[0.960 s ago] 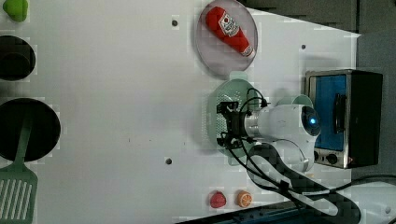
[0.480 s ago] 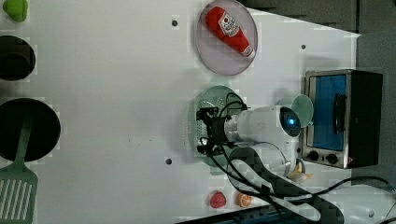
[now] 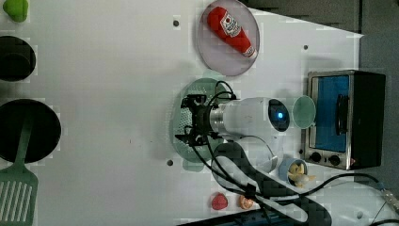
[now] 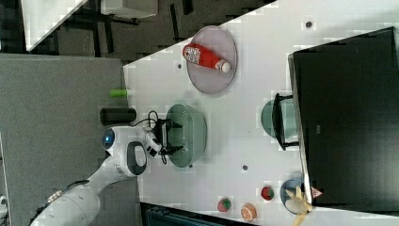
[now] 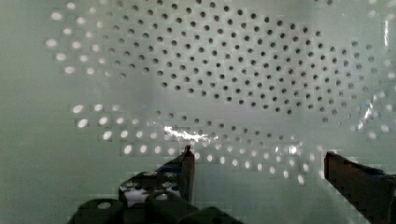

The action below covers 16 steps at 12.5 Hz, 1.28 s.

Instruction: Drag strainer right to left.

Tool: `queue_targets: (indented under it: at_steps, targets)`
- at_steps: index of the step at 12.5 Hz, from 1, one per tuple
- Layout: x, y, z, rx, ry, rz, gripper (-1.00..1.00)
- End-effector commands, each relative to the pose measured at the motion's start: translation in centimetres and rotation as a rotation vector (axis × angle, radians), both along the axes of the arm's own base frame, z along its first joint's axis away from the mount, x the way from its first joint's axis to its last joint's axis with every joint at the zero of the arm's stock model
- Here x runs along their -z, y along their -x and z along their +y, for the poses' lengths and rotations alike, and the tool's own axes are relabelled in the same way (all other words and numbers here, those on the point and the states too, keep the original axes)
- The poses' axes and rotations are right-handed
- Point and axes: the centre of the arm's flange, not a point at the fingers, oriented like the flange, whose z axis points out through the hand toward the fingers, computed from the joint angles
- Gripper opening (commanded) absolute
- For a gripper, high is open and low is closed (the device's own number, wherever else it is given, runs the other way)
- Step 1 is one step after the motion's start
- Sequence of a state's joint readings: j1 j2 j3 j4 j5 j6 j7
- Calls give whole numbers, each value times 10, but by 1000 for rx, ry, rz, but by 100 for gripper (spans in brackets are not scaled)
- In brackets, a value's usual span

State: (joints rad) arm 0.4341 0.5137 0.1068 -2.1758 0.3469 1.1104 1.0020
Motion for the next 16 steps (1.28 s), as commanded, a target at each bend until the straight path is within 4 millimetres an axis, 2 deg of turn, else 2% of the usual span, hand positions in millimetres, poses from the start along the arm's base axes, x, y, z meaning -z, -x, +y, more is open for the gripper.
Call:
queue_targets:
  at_steps: [1, 7, 9, 13, 16]
  targets:
    - [2, 7, 48, -17, -11, 8, 100]
    - [-5, 10, 107, 1, -38, 16, 100]
    - [-4, 14, 122, -12, -43, 14, 100]
    - [-5, 14, 147, -18, -63, -3, 100]
    - [-9, 13, 151, -33, -62, -3, 100]
